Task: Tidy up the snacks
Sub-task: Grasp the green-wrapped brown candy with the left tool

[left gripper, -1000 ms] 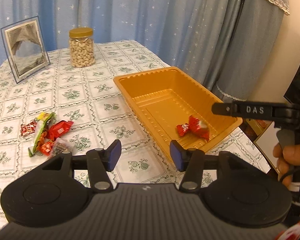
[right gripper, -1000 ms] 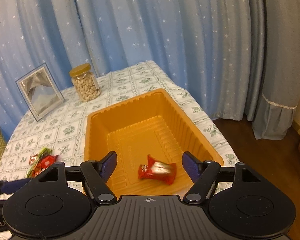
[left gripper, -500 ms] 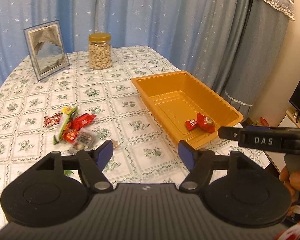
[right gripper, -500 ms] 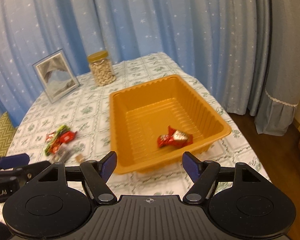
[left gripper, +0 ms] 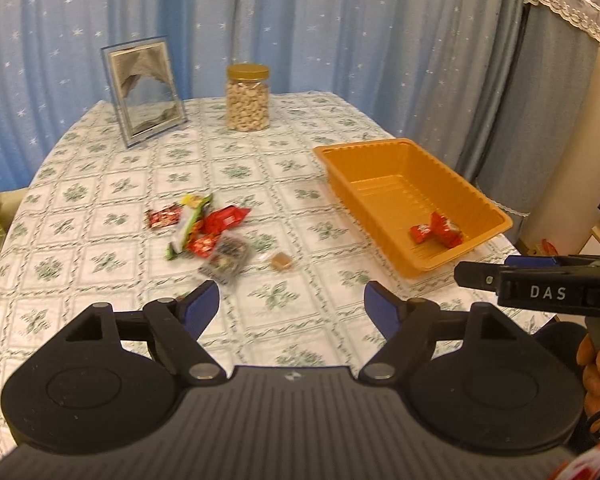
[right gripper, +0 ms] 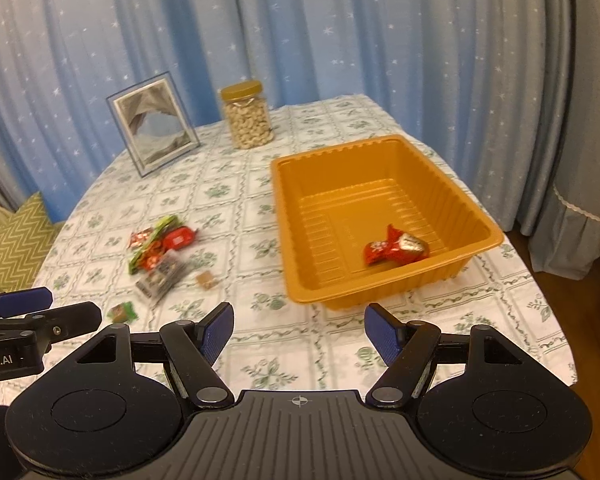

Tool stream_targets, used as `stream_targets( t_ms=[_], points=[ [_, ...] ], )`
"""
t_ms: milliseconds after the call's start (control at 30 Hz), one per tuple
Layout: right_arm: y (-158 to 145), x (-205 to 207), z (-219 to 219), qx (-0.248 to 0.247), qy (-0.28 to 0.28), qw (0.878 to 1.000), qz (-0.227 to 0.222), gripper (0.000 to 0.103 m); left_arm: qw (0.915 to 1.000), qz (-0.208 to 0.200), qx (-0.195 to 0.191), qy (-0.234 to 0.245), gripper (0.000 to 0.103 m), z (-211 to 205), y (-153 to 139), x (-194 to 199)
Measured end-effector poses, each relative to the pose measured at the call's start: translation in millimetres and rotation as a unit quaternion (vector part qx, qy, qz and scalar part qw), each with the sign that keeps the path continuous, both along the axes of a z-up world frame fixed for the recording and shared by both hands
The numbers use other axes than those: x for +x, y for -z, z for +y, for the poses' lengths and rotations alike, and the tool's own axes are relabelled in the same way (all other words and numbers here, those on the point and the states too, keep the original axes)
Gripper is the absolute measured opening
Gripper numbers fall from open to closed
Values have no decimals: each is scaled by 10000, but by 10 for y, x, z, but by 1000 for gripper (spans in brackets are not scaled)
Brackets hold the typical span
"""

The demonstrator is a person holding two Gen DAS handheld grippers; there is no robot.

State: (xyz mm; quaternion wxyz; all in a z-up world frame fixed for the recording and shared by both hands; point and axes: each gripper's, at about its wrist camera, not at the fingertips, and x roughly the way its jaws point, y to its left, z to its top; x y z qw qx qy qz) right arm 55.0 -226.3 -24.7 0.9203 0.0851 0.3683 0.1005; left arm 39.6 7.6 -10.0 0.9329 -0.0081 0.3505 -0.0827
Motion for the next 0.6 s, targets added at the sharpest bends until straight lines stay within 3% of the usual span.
stream_targets(
  t_ms=[367,600],
  points=[
    [60,14,284,19,-340,9994,11,72,9993,91,189,-315,79,501,94,-72],
    [139,90,426,14,-519,9986,74,72,9979,225,601,-77,78,681,222,49]
  ],
)
